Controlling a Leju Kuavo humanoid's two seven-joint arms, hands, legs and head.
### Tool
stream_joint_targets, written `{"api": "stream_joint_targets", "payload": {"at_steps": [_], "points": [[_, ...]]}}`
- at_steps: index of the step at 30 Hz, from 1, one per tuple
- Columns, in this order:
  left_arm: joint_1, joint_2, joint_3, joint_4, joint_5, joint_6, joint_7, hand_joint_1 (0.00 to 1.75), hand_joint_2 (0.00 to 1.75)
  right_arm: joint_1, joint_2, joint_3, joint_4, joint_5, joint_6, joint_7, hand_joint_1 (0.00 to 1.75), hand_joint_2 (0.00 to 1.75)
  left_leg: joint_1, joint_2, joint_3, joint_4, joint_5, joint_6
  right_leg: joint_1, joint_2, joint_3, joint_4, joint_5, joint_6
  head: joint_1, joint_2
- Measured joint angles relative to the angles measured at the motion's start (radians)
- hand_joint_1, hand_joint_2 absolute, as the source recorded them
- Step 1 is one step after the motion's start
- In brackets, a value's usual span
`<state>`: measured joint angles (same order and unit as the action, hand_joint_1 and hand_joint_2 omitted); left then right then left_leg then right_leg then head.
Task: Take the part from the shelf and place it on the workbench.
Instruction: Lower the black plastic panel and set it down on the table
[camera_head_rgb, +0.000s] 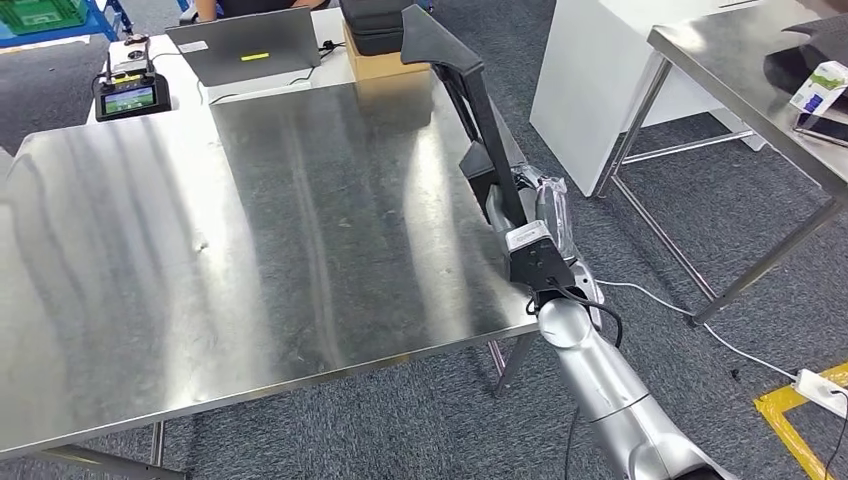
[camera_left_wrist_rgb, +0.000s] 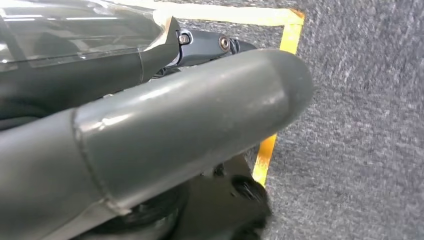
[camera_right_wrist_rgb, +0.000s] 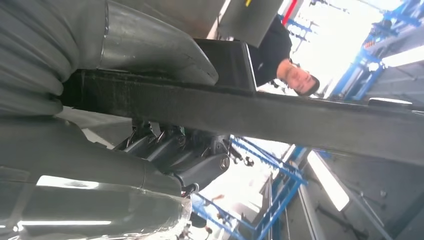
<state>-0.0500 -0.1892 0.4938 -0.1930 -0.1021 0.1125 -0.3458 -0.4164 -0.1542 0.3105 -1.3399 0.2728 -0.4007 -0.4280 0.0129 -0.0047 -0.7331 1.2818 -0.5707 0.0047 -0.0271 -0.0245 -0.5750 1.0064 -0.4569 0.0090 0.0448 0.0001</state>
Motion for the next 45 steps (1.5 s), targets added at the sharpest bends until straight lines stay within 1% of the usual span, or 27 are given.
{"api": "stream_joint_targets", "payload": {"at_steps": [1,2,4,5,6,7,8,9,10,11,12,13,14,15,16,17,19,20,21,22,24,26,33,36,40,43,45], "points": [[0.001,0.000,0.001,0.000,-0.004,0.005,-0.002,0.00,0.00,0.000,0.000,0.000,0.004,0.003,-0.003,0.001,1.75,1.75,0.000,0.002,-0.008,0.005,0.011,0.001,0.002,-0.008,0.001,0.000,-0.002,-0.002,0.000,0.000],[0.001,0.000,0.001,0.000,-0.007,0.009,-0.004,0.00,0.00,-0.001,-0.001,0.000,0.008,0.008,-0.007,0.002,1.75,1.75,0.000,0.004,0.005,-0.030,0.039,0.004,0.004,-0.016,0.004,0.000,-0.003,-0.003,0.000,0.000],[0.000,0.001,0.001,0.000,-0.012,0.017,-0.011,0.00,0.00,-0.005,-0.001,0.000,0.015,0.019,-0.018,0.005,1.75,1.75,-0.005,0.025,0.071,-0.167,0.108,0.018,0.007,-0.030,0.010,0.000,-0.007,-0.003,0.000,0.000],[-0.001,0.002,0.001,0.000,-0.014,0.020,-0.017,0.00,0.00,-0.009,-0.002,0.000,0.019,0.029,-0.026,0.008,1.75,1.75,-0.009,0.037,0.098,-0.222,0.128,0.026,0.011,-0.037,0.013,-0.001,-0.010,0.000,0.001,0.000],[-0.002,0.002,0.001,0.000,-0.016,0.024,-0.024,0.00,0.00,-0.014,-0.003,-0.001,0.024,0.041,-0.035,0.013,1.75,1.75,-0.014,0.046,0.114,-0.255,0.136,0.032,0.013,-0.042,0.014,-0.002,-0.012,0.003,0.001,0.000],[-0.003,0.002,0.001,0.000,-0.020,0.030,-0.032,0.00,0.00,-0.020,-0.004,-0.001,0.030,0.054,-0.043,0.018,1.75,1.75,-0.019,0.047,0.117,-0.264,0.134,0.037,0.014,-0.049,0.015,-0.003,-0.013,0.008,0.001,0.000],[-0.003,0.002,0.001,0.000,-0.023,0.037,-0.043,0.00,0.00,-0.026,-0.004,-0.001,0.038,0.072,-0.053,0.026,1.75,1.75,-0.021,0.039,0.116,-0.267,0.135,0.040,0.014,-0.055,0.018,-0.006,-0.014,0.013,0.001,0.000],[-0.002,0.002,0.001,0.000,-0.027,0.046,-0.054,0.00,0.00,-0.033,-0.005,-0.001,0.048,0.093,-0.064,0.036,1.75,1.75,-0.018,0.030,0.121,-0.274,0.138,0.046,0.015,-0.059,0.019,-0.007,-0.016,0.019,0.001,0.000],[-0.002,0.001,0.001,0.000,-0.029,0.055,-0.065,0.00,0.00,-0.043,-0.008,-0.002,0.061,0.119,-0.077,0.046,1.75,1.75,-0.016,0.022,0.127,-0.284,0.143,0.051,0.016,-0.052,0.018,0.000,-0.023,0.023,0.002,0.000],[-0.003,0.000,0.001,0.000,-0.031,0.064,-0.074,0.00,0.00,-0.057,-0.011,-0.003,0.079,0.148,-0.091,0.057,1.75,1.75,-0.013,0.015,0.135,-0.293,0.148,0.057,0.016,-0.038,0.010,0.023,-0.036,0.024,0.002,0.000],[-0.004,0.000,0.001,-0.001,-0.032,0.068,-0.079,0.00,0.00,-0.075,-0.017,-0.004,0.103,0.181,-0.108,0.071,1.75,1.75,-0.010,0.008,0.142,-0.301,0.153,0.061,0.016,-0.018,-0.013,0.072,-0.058,0.022,0.003,0.000],[-0.006,0.000,0.001,-0.001,-0.033,0.068,-0.083,0.00,0.00,-0.094,-0.023,-0.004,0.133,0.223,-0.127,0.087,1.75,1.75,-0.012,0.003,0.143,-0.303,0.154,0.064,0.013,0.000,-0.044,0.136,-0.084,0.017,0.004,0.000],[-0.007,0.000,0.001,-0.001,-0.035,0.064,-0.087,0.00,0.00,-0.116,-0.030,-0.004,0.171,0.283,-0.152,0.111,1.75,1.75,-0.012,-0.005,0.143,-0.303,0.155,0.066,0.012,0.011,-0.082,0.205,-0.107,0.015,0.005,0.000],[-0.007,0.000,0.001,-0.001,-0.039,0.058,-0.091,0.00,0.00,-0.140,-0.037,-0.003,0.214,0.356,-0.180,0.142,1.75,1.75,-0.012,-0.013,0.143,-0.302,0.154,0.066,0.012,0.016,-0.115,0.258,-0.121,0.017,0.006,0.000],[-0.007,0.000,0.001,-0.001,-0.043,0.052,-0.094,0.00,0.00,-0.163,-0.042,-0.001,0.255,0.428,-0.205,0.171,1.75,1.75,-0.013,-0.019,0.143,-0.301,0.153,0.066,0.011,0.018,-0.131,0.276,-0.118,0.023,0.007,0.000],[-0.007,0.000,0.001,-0.001,-0.048,0.048,-0.096,0.00,0.00,-0.187,-0.046,0.001,0.295,0.490,-0.226,0.197,1.75,1.75,-0.012,-0.026,0.144,-0.300,0.152,0.064,0.011,0.019,-0.126,0.252,-0.098,0.032,0.008,0.000],[-0.008,0.000,0.001,-0.001,-0.054,0.046,-0.097,0.00,0.00,-0.230,-0.052,0.004,0.356,0.555,-0.244,0.224,1.75,1.75,-0.012,-0.036,0.145,-0.294,0.146,0.058,0.007,0.020,-0.072,0.112,-0.029,0.050,0.008,0.000],[-0.009,0.000,0.001,-0.001,-0.056,0.045,-0.097,0.00,0.00,-0.250,-0.054,0.008,0.384,0.587,-0.252,0.241,1.75,1.75,-0.013,-0.040,0.143,-0.289,0.142,0.053,0.007,0.021,-0.043,0.047,-0.002,0.052,0.009,0.000],[-0.009,0.001,0.001,-0.001,-0.060,0.043,-0.097,0.00,0.00,-0.270,-0.054,0.015,0.412,0.637,-0.261,0.269,1.75,1.75,-0.016,-0.043,0.140,-0.285,0.139,0.048,0.007,0.022,-0.025,0.006,0.015,0.048,0.009,0.000],[-0.009,0.002,0.000,-0.001,-0.063,0.039,-0.097,0.00,0.00,-0.291,-0.054,0.027,0.443,0.710,-0.269,0.311,1.75,1.75,-0.018,-0.045,0.136,-0.281,0.136,0.047,0.006,0.023,-0.019,-0.009,0.020,0.042,0.009,0.000],[-0.010,0.005,-0.001,-0.001,-0.071,0.027,-0.097,0.00,0.00,-0.334,-0.051,0.063,0.513,0.881,-0.276,0.403,1.75,1.75,-0.020,-0.044,0.134,-0.277,0.135,0.055,0.006,0.025,-0.019,-0.009,0.023,0.034,0.009,0.000],[-0.014,0.008,-0.003,-0.002,-0.076,0.018,-0.098,0.00,0.00,-0.373,-0.047,0.099,0.574,0.981,-0.276,0.452,1.75,1.75,-0.020,-0.042,0.136,-0.279,0.136,0.063,0.007,0.027,-0.019,-0.010,0.023,0.034,0.009,0.000],[-0.021,0.010,-0.006,-0.003,-0.077,0.014,-0.098,0.00,0.00,-0.436,-0.035,0.152,0.679,1.006,-0.276,0.469,1.75,1.75,-0.018,-0.038,0.141,-0.287,0.137,0.063,0.013,0.028,-0.018,-0.009,0.020,0.030,0.009,0.000],[-0.021,0.011,-0.007,-0.003,-0.077,0.014,-0.098,0.00,0.00,-0.443,-0.034,0.159,0.697,1.006,-0.276,0.469,1.75,1.75,-0.018,-0.038,0.141,-0.288,0.136,0.060,0.014,0.028,-0.018,-0.009,0.020,0.029,0.009,0.000],[-0.021,0.011,-0.009,-0.003,-0.077,0.014,-0.098,0.00,0.00,-0.448,-0.034,0.166,0.710,1.006,-0.276,0.469,1.75,1.75,-0.017,-0.037,0.141,-0.288,0.134,0.041,0.015,0.028,-0.018,-0.008,0.019,0.028,0.009,0.000],[-0.021,0.011,-0.009,-0.003,-0.077,0.014,-0.098,0.00,0.00,-0.451,-0.033,0.170,0.718,1.008,-0.277,0.470,1.75,1.75,-0.018,-0.037,0.141,-0.288,0.134,0.039,0.014,0.028,-0.018,-0.009,0.019,0.028,0.009,0.000],[-0.021,0.011,-0.010,-0.003,-0.077,0.011,-0.101,0.00,0.00,-0.456,-0.031,0.177,0.727,1.043,-0.275,0.485,1.75,1.75,-0.020,-0.037,0.141,-0.288,0.134,0.039,0.014,0.028,-0.018,-0.009,0.019,0.028,0.009,0.000]]}}
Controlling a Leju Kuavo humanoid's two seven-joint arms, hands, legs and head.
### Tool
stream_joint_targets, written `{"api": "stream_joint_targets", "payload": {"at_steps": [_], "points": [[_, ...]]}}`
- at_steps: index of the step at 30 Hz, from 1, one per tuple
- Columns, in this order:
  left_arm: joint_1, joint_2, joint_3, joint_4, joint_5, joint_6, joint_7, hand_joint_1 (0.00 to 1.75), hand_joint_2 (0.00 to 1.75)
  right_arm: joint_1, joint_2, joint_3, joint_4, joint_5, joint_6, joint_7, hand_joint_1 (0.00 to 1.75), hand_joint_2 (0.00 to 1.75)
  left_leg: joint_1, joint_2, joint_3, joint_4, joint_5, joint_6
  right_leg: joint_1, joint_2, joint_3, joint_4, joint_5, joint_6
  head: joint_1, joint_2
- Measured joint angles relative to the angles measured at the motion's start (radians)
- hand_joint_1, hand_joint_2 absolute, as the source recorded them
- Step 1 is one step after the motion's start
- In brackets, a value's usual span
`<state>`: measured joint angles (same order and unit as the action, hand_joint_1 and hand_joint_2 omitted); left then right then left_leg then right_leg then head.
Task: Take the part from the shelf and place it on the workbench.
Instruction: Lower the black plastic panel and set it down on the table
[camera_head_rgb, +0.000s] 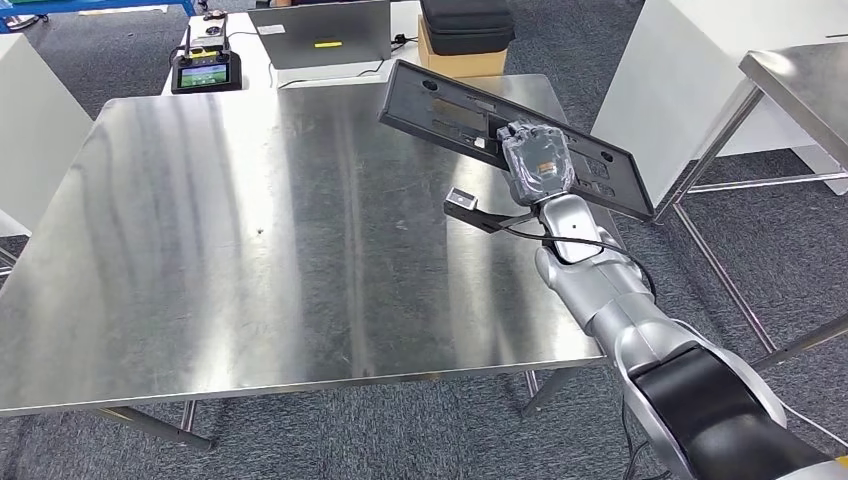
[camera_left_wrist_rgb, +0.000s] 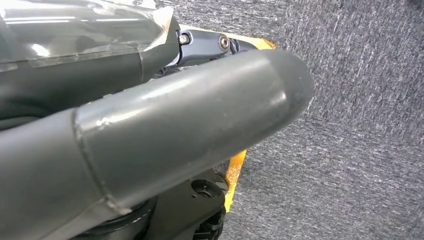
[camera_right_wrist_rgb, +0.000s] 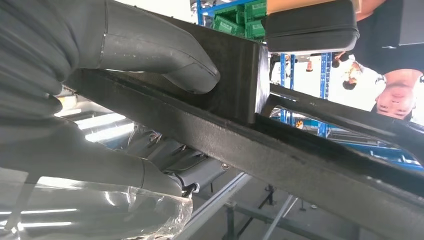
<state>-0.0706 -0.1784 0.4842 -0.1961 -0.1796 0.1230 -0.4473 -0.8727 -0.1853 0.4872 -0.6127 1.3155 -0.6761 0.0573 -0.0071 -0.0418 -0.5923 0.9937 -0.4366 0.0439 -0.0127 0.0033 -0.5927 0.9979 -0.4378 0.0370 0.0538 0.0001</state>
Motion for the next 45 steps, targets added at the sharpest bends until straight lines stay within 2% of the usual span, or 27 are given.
{"api": "stream_joint_targets", "payload": {"at_steps": [5,9,11,15,19,23,27,40,44,45], "points": [[-0.004,0.003,0.000,-0.001,0.000,-0.037,-0.014,0.00,0.00,-0.043,0.036,0.074,0.081,0.216,0.061,0.122,1.75,1.75,-0.003,0.003,0.000,0.001,0.000,0.000,0.000,0.001,0.003,0.000,0.000,0.000,0.000,0.000],[-0.015,0.009,0.000,-0.001,-0.008,-0.067,-0.024,0.00,0.00,-0.060,0.097,0.198,0.157,0.252,0.123,0.194,1.75,1.75,-0.003,0.003,0.000,0.002,0.000,0.000,0.000,0.002,0.003,0.000,0.000,0.000,0.000,0.000],[-0.020,0.013,0.000,-0.002,-0.007,-0.082,-0.017,0.00,0.00,-0.058,0.137,0.260,0.183,0.251,0.137,0.188,1.75,1.75,-0.003,0.003,0.000,0.002,0.000,0.000,0.000,0.003,0.003,0.000,0.000,0.000,0.000,0.000],[-0.024,0.018,0.002,-0.002,0.001,-0.092,-0.005,0.00,0.00,-0.036,0.251,0.368,0.213,0.245,0.138,0.093,1.75,1.75,-0.003,0.005,0.000,0.002,-0.001,0.000,0.000,0.006,0.002,0.000,0.000,0.000,0.000,0.000],[-0.026,0.019,0.010,-0.002,0.009,-0.088,-0.005,0.00,0.00,0.005,0.361,0.454,0.234,0.248,0.170,0.109,1.75,1.75,-0.002,0.003,0.001,0.002,-0.002,-0.002,0.000,0.006,-0.002,0.000,-0.001,-0.001,0.000,0.000],[-0.020,0.019,0.027,-0.002,0.027,-0.074,-0.006,0.00,0.00,0.027,0.413,0.491,0.253,0.240,0.182,0.115,1.75,1.75,-0.002,0.003,0.001,0.002,-0.003,-0.003,0.000,0.005,-0.001,0.000,-0.002,-0.003,0.000,0.000],[-0.010,0.019,0.046,-0.001,0.038,-0.053,-0.009,0.00,1.75,0.031,0.423,0.497,0.271,0.238,0.184,0.119,0.00,0.00,-0.002,0.004,0.001,0.002,-0.003,-0.003,0.000,0.006,0.002,0.000,-0.002,-0.003,0.000,0.000],[0.000,0.018,0.058,-0.001,0.034,-0.034,-0.007,0.00,1.75,0.032,0.423,0.498,0.293,0.232,0.190,0.125,0.00,0.00,-0.003,0.004,0.003,0.002,-0.003,-0.003,-0.001,0.006,0.003,-0.002,-0.002,-0.003,0.000,0.000],[0.001,0.018,0.058,-0.001,0.025,-0.033,-0.003,0.00,0.00,0.032,0.409,0.495,0.296,0.230,0.192,0.132,0.00,0.00,-0.003,0.004,0.004,0.002,-0.003,-0.003,-0.003,0.006,0.003,-0.003,-0.002,-0.003,0.000,0.000],[0.001,0.018,0.058,-0.001,0.023,-0.035,-0.003,0.00,0.00,0.033,0.405,0.493,0.298,0.229,0.193,0.135,0.00,0.00,-0.003,0.004,0.004,0.002,-0.003,-0.003,-0.003,0.006,0.003,-0.003,-0.002,-0.003,0.000,0.000]]}}
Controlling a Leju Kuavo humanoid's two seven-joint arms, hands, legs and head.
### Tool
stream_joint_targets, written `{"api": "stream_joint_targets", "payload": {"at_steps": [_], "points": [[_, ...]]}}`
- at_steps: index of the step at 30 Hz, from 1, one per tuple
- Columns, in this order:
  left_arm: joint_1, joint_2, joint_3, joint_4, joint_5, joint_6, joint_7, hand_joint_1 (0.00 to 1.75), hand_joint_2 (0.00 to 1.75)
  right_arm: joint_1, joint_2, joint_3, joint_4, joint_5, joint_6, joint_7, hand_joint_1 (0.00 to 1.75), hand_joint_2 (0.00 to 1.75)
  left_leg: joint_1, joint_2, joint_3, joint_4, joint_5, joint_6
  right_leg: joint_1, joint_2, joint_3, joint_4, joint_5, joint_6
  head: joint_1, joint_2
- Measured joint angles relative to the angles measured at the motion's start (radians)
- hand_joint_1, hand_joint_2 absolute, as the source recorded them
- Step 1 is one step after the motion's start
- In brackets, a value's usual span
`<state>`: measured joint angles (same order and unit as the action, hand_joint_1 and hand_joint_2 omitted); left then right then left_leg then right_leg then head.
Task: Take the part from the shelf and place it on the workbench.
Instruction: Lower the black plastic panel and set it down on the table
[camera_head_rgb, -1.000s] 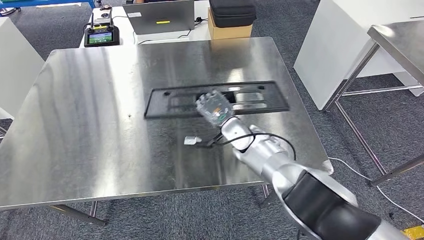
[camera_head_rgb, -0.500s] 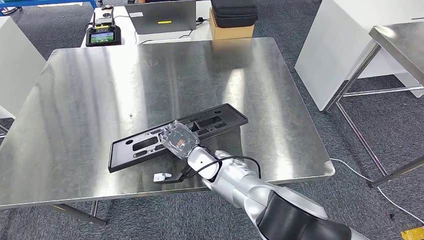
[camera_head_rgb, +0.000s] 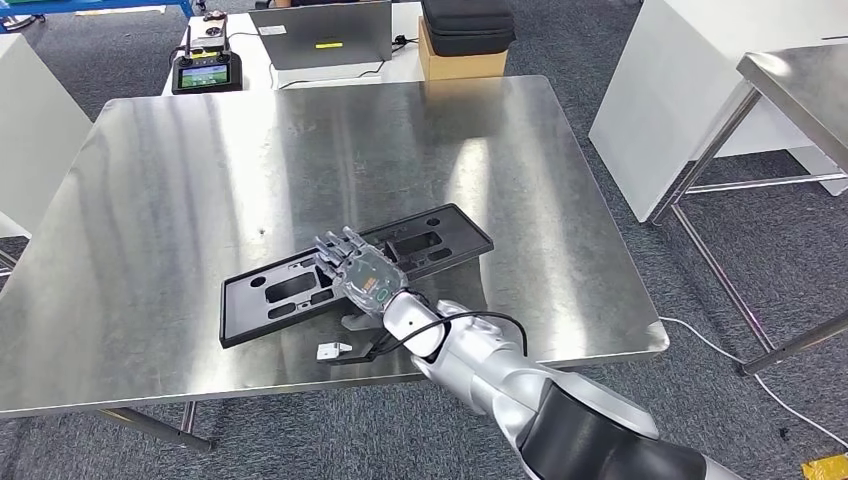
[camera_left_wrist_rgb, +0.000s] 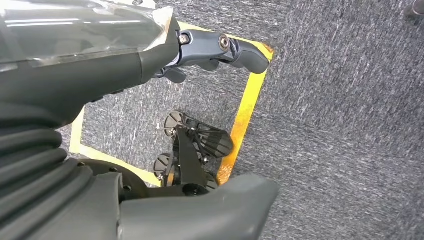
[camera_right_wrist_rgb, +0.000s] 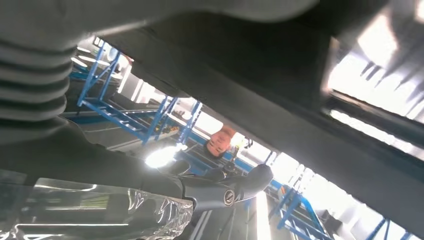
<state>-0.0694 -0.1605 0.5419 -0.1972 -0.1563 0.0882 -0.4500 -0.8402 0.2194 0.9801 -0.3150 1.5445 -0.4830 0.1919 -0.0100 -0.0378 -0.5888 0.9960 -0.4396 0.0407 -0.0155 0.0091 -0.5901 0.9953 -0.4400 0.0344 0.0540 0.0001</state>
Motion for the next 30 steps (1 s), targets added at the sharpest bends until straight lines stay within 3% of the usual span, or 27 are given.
{"api": "stream_joint_targets", "payload": {"at_steps": [9,13,15,18,22,27,30], "points": [[0.000,0.000,0.001,0.000,-0.002,-0.020,0.013,0.00,0.00,0.000,-0.022,-0.039,0.003,-0.012,0.008,0.005,0.00,0.00,0.000,0.000,0.000,0.000,0.000,0.000,0.000,0.000,0.000,0.000,0.000,0.000,0.000,0.000],[0.001,-0.002,0.012,0.000,0.004,-0.025,0.011,0.00,0.00,0.003,-0.027,-0.106,-0.031,-0.029,-0.134,0.013,0.00,0.00,0.000,0.000,0.000,0.000,0.000,0.000,0.000,0.000,0.000,0.000,0.000,0.000,0.000,0.000],[0.001,-0.004,0.020,0.000,0.010,-0.029,0.004,0.00,0.00,0.024,-0.040,-0.172,-0.126,-0.029,-0.192,-0.007,0.00,0.00,0.000,0.000,0.000,0.000,0.000,0.000,0.000,0.000,0.000,0.000,0.000,0.000,0.000,0.000],[0.003,-0.006,0.039,0.000,0.026,-0.049,-0.015,0.00,0.00,0.107,-0.052,-0.331,-0.389,-0.065,-0.208,-0.178,0.00,0.00,0.000,-0.001,-0.001,0.000,0.000,0.000,0.000,0.000,0.001,0.000,0.000,0.000,0.000,0.000],[0.005,-0.010,0.065,0.000,0.043,-0.068,-0.033,0.00,0.00,0.211,-0.029,-0.566,-0.716,-0.175,-0.209,-0.428,0.00,0.00,0.000,-0.003,-0.001,0.000,0.000,0.000,0.000,-0.002,0.000,0.000,0.000,0.000,0.000,0.000],[0.006,-0.010,0.088,0.000,0.049,-0.080,-0.048,0.00,0.00,0.331,0.056,-0.826,-1.008,-0.531,-0.209,-0.836,0.00,0.00,0.000,-0.002,0.001,0.000,-0.001,-0.001,0.000,-0.002,0.001,0.000,0.000,0.000,0.000,0.000],[0.007,-0.010,0.101,0.000,0.053,-0.085,-0.055,0.00,0.00,0.416,0.065,-0.865,-1.151,-0.714,-0.208,-0.881,0.00,0.00,-0.001,-0.002,0.001,0.000,-0.003,-0.001,0.000,-0.002,0.001,-0.001,-0.001,0.000,0.000,0.000]]}}
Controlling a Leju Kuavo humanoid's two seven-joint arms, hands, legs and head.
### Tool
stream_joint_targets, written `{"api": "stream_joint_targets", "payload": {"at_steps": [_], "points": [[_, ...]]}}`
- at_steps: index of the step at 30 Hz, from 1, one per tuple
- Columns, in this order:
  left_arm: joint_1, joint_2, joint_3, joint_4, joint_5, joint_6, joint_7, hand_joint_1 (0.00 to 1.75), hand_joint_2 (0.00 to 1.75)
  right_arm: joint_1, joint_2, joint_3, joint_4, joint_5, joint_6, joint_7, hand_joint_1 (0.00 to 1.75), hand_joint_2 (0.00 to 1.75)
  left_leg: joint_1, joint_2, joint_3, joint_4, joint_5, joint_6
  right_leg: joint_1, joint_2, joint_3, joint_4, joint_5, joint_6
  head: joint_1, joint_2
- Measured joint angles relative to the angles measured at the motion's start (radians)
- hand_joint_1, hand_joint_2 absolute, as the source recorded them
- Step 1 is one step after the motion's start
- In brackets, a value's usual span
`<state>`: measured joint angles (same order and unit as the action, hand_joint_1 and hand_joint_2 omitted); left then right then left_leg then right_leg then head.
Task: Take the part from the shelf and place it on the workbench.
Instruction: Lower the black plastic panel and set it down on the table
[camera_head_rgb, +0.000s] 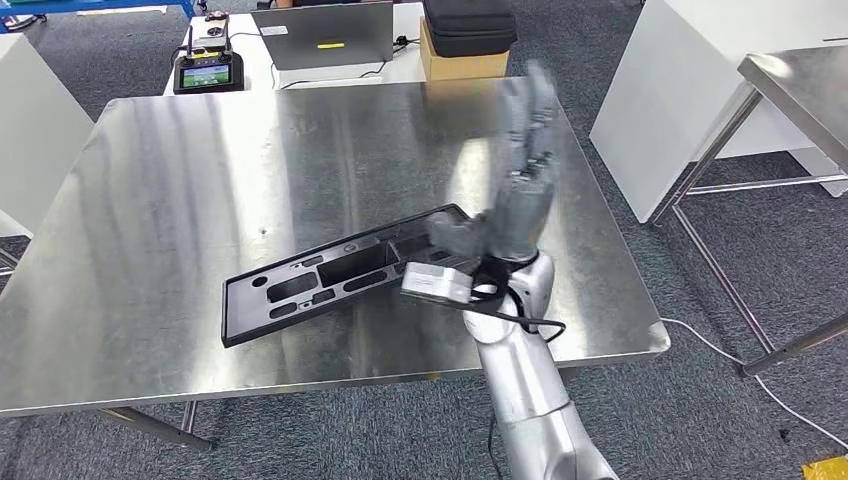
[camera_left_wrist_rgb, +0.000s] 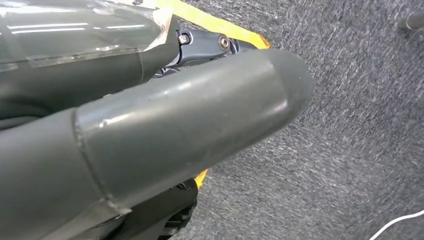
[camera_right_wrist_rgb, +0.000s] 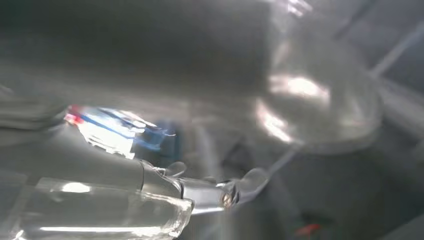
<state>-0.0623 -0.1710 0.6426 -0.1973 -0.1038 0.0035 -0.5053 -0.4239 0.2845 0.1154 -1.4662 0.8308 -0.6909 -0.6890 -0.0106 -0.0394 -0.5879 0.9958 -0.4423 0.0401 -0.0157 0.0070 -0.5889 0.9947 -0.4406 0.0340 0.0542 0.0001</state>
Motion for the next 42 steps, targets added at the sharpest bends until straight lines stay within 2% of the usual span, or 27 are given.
{"api": "stream_joint_targets", "payload": {"at_steps": [7,20,25,29,33,35,38,41,42], "points": [[-0.001,0.000,0.015,0.000,0.002,-0.001,-0.003,0.00,0.00,0.092,0.002,-0.021,-0.166,-0.045,0.001,-0.007,0.00,0.00,0.000,0.002,0.001,0.000,-0.001,0.000,0.000,0.002,0.000,0.000,0.000,0.000,0.000,0.000],[-0.002,0.000,0.016,0.000,0.002,-0.002,-0.004,0.00,0.00,0.121,0.002,-0.033,-0.231,-0.060,0.001,-0.007,0.00,0.00,0.000,0.002,0.002,0.000,-0.001,0.000,0.000,0.002,0.000,0.000,0.000,0.000,0.000,0.000],[-0.002,-0.002,0.022,0.000,0.003,-0.002,-0.012,0.00,0.00,0.212,-0.019,0.007,-0.303,-0.202,0.001,-0.007,0.00,0.00,0.000,0.001,0.001,0.000,-0.001,0.000,0.000,0.002,0.000,0.000,0.000,0.000,0.000,0.000],[-0.002,-0.003,0.043,0.000,0.027,-0.004,0.021,0.00,0.00,0.317,-0.070,0.091,-0.371,-0.346,0.001,-0.008,0.00,0.00,-0.002,0.002,0.001,0.000,-0.004,0.001,-0.003,0.002,0.001,-0.001,0.000,0.000,0.000,0.000],[-0.003,-0.003,0.076,0.000,0.064,-0.007,0.064,0.00,0.00,0.373,-0.127,0.182,-0.398,-0.450,0.004,-0.008,0.00,0.00,-0.005,0.002,0.001,0.001,-0.006,0.004,-0.006,0.003,0.001,-0.001,-0.001,0.000,0.000,0.000],[-0.003,-0.004,0.098,0.000,0.087,-0.013,0.074,0.00,0.00,0.378,-0.155,0.227,-0.394,-0.513,0.039,0.014,0.00,0.00,-0.005,0.002,0.000,0.003,-0.007,0.006,-0.008,0.003,0.002,-0.001,-0.001,0.000,0.000,0.000],[-0.003,-0.011,0.134,0.000,0.124,-0.017,0.077,0.00,0.00,0.366,-0.177,0.273,-0.341,-0.619,0.166,0.056,0.00,0.00,-0.006,0.002,-0.001,0.008,-0.010,0.012,-0.009,0.003,0.005,-0.002,-0.001,0.001,0.000,0.000],[-0.003,-0.022,0.167,0.000,0.144,-0.015,0.070,0.00,0.00,0.349,-0.178,0.289,-0.259,-0.676,0.240,0.044,0.00,0.00,-0.003,0.002,0.003,0.002,0.001,0.024,-0.007,0.002,0.007,-0.002,0.001,0.008,0.000,0.000],[-0.002,-0.025,0.174,0.000,0.146,-0.014,0.069,0.00,0.00,0.346,-0.178,0.290,-0.240,-0.685,0.247,0.041,0.00,0.00,0.000,0.003,0.007,-0.005,0.009,0.029,-0.005,0.000,0.002,0.009,-0.009,0.008,0.000,0.000]]}}
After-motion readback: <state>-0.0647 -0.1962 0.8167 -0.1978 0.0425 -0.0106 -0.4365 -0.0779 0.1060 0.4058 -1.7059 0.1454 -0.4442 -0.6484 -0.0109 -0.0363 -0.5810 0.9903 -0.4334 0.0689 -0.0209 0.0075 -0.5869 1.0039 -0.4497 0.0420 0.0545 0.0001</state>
